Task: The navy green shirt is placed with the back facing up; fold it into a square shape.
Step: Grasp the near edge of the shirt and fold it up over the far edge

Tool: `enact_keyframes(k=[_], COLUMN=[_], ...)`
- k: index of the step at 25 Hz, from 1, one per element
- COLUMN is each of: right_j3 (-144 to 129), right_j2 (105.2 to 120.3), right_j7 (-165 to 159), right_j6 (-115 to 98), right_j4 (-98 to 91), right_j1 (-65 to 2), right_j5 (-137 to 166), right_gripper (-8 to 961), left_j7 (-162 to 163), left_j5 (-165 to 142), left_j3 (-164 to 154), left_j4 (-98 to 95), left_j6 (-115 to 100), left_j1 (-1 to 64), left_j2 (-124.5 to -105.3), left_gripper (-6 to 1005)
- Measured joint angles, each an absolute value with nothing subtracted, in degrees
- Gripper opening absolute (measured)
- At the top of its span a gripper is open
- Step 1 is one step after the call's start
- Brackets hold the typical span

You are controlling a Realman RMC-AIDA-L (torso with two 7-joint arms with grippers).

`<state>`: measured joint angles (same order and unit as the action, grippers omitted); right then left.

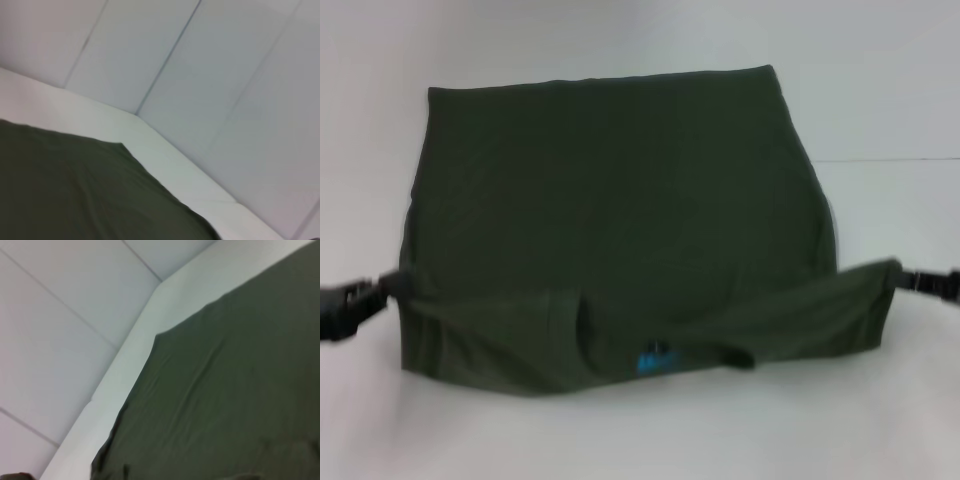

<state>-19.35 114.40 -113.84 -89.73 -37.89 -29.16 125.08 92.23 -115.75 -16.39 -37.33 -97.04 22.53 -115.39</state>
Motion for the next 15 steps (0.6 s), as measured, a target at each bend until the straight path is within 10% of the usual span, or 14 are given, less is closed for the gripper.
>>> enact_keyframes(k=[15], right_j3=[-21.9], right_j2=[111.57], right_j7=[-117.3], right_j6=[-73.2], right_j4=[-33.1], right_j1=[-41.9], right_j5=[125.1], right_gripper=[26], left_j7=[94.2], left_j5=[-115.3], left_j3=[-16.7], left_j4=[-33.1], left_j6=[-75.4], left_j1=[35.1], left_j2=[-112.26], left_gripper=[41])
